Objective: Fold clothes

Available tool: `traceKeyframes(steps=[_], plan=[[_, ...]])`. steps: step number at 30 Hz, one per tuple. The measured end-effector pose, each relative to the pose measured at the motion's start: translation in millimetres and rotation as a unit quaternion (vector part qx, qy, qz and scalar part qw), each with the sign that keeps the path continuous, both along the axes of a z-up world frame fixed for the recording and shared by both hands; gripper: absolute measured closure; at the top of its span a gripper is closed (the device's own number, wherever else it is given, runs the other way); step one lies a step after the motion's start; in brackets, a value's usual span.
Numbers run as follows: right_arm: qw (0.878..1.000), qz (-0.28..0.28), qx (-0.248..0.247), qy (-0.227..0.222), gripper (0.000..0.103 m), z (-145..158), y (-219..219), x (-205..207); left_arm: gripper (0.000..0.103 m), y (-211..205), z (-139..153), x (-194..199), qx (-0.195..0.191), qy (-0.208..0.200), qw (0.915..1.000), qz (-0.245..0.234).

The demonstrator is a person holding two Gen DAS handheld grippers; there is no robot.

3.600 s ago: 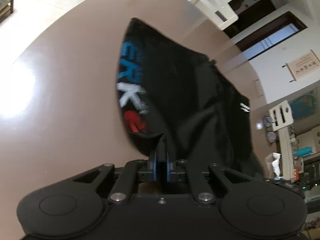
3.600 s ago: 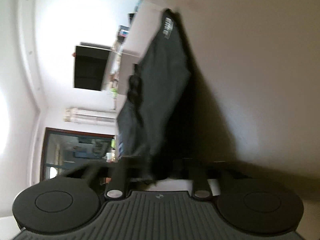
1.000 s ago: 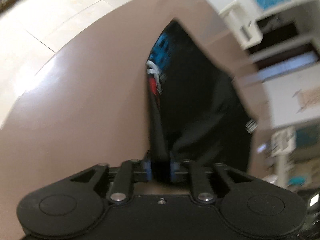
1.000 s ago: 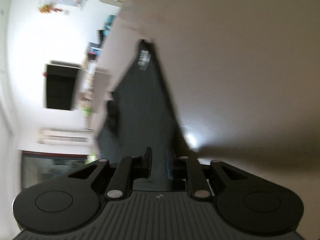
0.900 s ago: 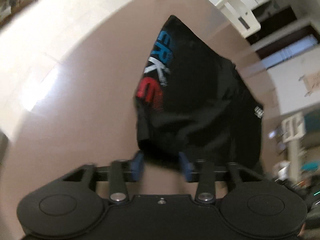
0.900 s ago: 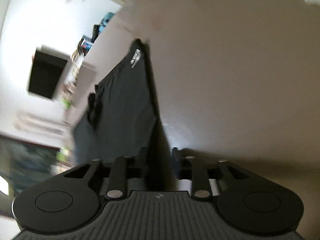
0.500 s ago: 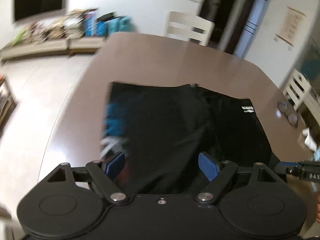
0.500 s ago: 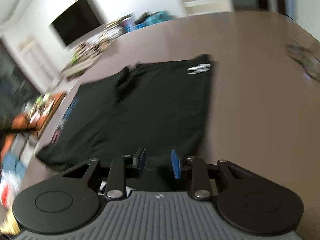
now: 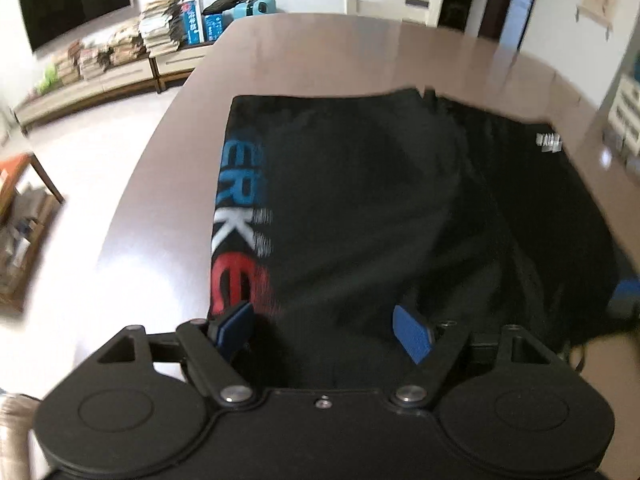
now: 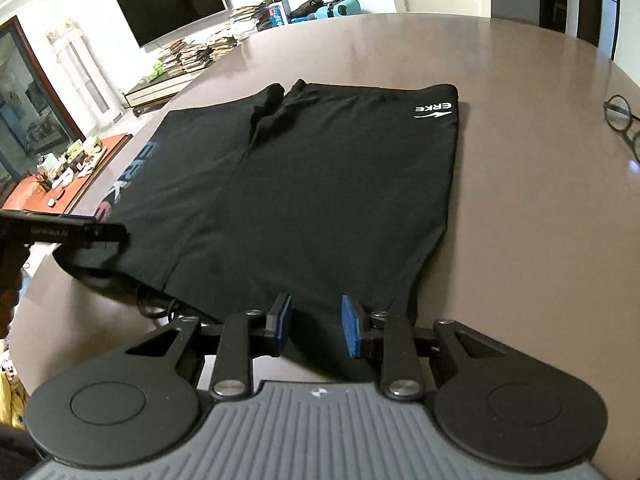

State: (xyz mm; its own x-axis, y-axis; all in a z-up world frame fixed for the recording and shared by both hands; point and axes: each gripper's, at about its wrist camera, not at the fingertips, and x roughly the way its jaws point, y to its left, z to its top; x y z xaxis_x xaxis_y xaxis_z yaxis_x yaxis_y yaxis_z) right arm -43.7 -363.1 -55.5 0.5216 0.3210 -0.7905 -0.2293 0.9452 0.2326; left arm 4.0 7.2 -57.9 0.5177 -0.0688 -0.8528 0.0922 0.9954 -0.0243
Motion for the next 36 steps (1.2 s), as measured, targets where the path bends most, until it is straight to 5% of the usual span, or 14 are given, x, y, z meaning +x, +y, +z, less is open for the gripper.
traceKeyframes(steps=[7, 12, 18, 21, 24, 27, 31, 36], plan=[[0.999, -0.016, -0.030, 0.007, 0.072, 8.1, 8.2, -6.1, 0.023, 22.9, 14.8, -6.0, -0.058, 0.009, 0.9978, 0.032], [0.999, -0.009, -0.015, -0.045, 0.063, 27.4, 20.8, 20.5, 0.018, 11.4, 26.7, 31.9, 0.013, -0.077, 0.9970, -0.005], [0.998, 0.014, -0.053, -0.038, 0.064, 6.3, 44.8, 45.2, 0.010, 2.3, -2.4, 55.6, 0.036, -0.045, 0.9983, -0.011], [0.997, 0.019, -0.057, -0.048, 0.063, 2.9, 47.1, 43.2, 0.000, 19.2, -7.3, 56.7, 0.017, -0.021, 0.9981, 0.056], [0.997, 0.008, -0.055, -0.048, 0.062, -0.1, 38.1, 41.4, 0.000, 23.0, -8.1, 55.4, 0.015, -0.022, 0.9970, 0.073], [0.998, 0.004, -0.049, -0.043, 0.060, 0.0, 26.1, 38.8, 0.014, 17.5, 4.5, 57.6, 0.052, -0.027, 0.9937, 0.096], [0.998, -0.035, -0.033, -0.040, 0.036, 3.8, 9.5, 56.1, 0.013, -15.8, 23.1, 62.7, 0.076, -0.044, 0.9946, 0.057], [0.998, -0.025, -0.044, -0.042, 0.036, -4.8, 16.3, 88.1, 0.013, -64.8, 13.3, 82.5, 0.084, -0.016, 0.9962, 0.018]])
